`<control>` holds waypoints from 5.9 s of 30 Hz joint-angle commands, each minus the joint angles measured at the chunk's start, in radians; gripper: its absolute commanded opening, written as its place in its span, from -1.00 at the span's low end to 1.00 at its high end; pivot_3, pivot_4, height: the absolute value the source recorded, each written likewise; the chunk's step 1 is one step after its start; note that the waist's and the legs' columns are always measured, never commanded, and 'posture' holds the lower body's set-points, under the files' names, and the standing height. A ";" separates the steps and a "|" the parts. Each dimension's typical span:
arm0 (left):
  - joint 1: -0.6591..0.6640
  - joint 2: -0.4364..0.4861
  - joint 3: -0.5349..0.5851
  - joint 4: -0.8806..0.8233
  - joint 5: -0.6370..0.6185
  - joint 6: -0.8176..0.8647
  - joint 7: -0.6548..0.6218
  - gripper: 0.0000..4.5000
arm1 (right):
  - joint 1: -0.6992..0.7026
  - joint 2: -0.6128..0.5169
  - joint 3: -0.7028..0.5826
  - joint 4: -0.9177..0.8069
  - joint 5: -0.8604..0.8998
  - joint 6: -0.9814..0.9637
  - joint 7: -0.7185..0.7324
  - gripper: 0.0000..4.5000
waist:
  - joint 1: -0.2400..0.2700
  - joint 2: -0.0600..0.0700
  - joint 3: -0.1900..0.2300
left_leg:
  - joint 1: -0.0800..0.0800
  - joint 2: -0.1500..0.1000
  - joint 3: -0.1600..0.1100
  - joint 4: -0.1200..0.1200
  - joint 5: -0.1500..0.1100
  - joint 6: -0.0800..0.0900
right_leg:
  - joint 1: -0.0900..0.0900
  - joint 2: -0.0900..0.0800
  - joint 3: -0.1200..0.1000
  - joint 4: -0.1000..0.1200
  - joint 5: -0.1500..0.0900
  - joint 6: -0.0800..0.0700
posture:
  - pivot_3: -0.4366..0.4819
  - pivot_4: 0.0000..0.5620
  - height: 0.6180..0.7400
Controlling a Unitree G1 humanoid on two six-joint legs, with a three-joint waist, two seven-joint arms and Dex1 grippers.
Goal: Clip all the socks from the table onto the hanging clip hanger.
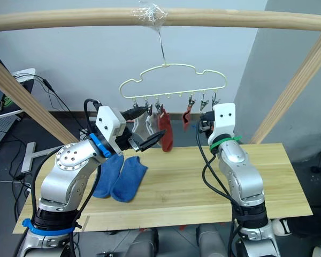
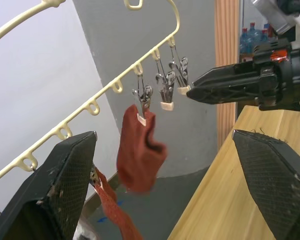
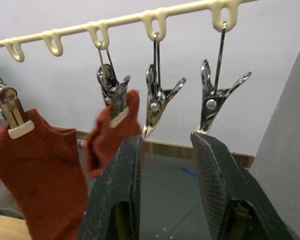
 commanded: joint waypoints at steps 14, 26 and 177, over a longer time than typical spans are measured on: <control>-0.036 0.030 0.040 -0.114 -0.059 0.074 0.017 1.00 | -0.160 0.075 -0.052 0.244 -0.053 -0.203 -0.014 -0.29 | 0.022 0.000 0.000 | 0.000 0.000 0.000 0.000 0.000 0.000 | 0.000 0.000 0.000 0.001 0.001 0.000 | 0.18 -0.26 1.00; -0.024 0.032 0.045 -0.130 -0.064 0.085 0.025 1.00 | -0.159 0.084 -0.094 0.277 -0.063 -0.206 -0.050 -0.29 | 0.039 0.000 0.000 | 0.000 0.000 0.000 0.000 0.000 0.000 | 0.000 0.000 0.000 0.001 0.002 -0.001 | 0.20 -0.27 1.00; -0.162 -0.542 -0.303 0.520 0.340 -0.374 0.312 -1.00 | -0.546 0.085 -0.809 0.078 0.396 0.954 -0.182 -0.65 | 0.034 0.001 0.000 | 0.000 -0.002 -0.002 0.002 0.000 0.001 | 0.004 -0.001 -0.003 -0.001 0.001 0.000 | -0.25 -0.25 1.00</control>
